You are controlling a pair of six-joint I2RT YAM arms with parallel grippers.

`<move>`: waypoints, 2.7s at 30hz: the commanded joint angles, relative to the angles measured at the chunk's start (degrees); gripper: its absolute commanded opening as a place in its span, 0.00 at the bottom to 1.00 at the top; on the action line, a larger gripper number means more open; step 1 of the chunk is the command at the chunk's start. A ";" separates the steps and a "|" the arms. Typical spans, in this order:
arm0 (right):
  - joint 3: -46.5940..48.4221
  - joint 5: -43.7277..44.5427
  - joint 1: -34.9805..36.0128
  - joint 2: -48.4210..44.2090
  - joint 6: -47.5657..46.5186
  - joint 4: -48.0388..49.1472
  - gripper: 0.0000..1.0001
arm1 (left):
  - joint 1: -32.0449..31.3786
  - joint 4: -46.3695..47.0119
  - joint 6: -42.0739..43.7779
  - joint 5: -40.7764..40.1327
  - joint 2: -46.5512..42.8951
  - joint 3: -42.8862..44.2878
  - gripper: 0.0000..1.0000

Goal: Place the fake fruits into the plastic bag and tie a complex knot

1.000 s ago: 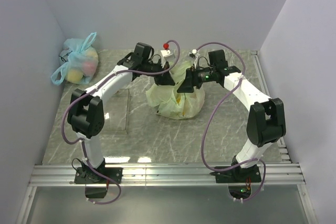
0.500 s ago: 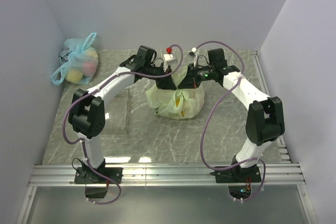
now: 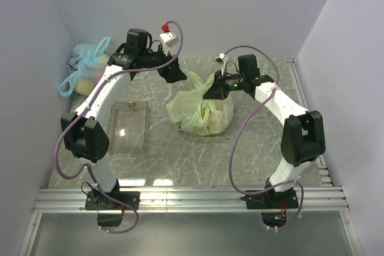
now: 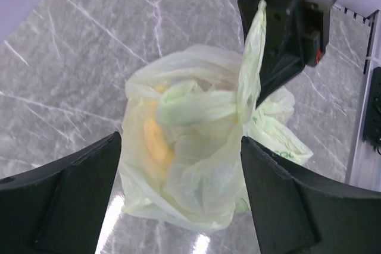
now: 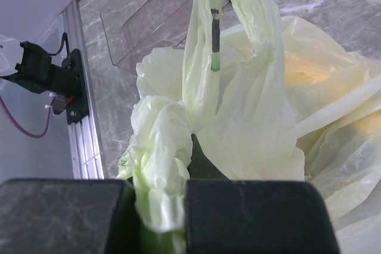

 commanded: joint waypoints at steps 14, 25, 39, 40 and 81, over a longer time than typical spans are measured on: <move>-1.25 -0.50 1.96 -3.73 -9.17 -0.43 0.00 | -1.77 4.79 -2.66 3.06 8.04 4.91 0.99; -1.96 0.91 2.05 -3.12 -6.89 4.22 0.00 | -1.95 -6.72 0.52 10.89 10.85 10.10 0.30; -6.09 10.93 2.93 -1.72 3.65 19.86 0.64 | -3.01 -10.41 0.43 13.09 6.99 11.60 0.00; -6.09 10.23 2.76 -1.45 4.00 20.22 0.58 | -3.01 -10.24 0.17 12.83 6.99 11.60 0.00; -22.08 20.86 2.66 -14.02 46.62 35.23 0.00 | -17.69 6.97 -39.11 -34.72 13.66 -5.64 0.00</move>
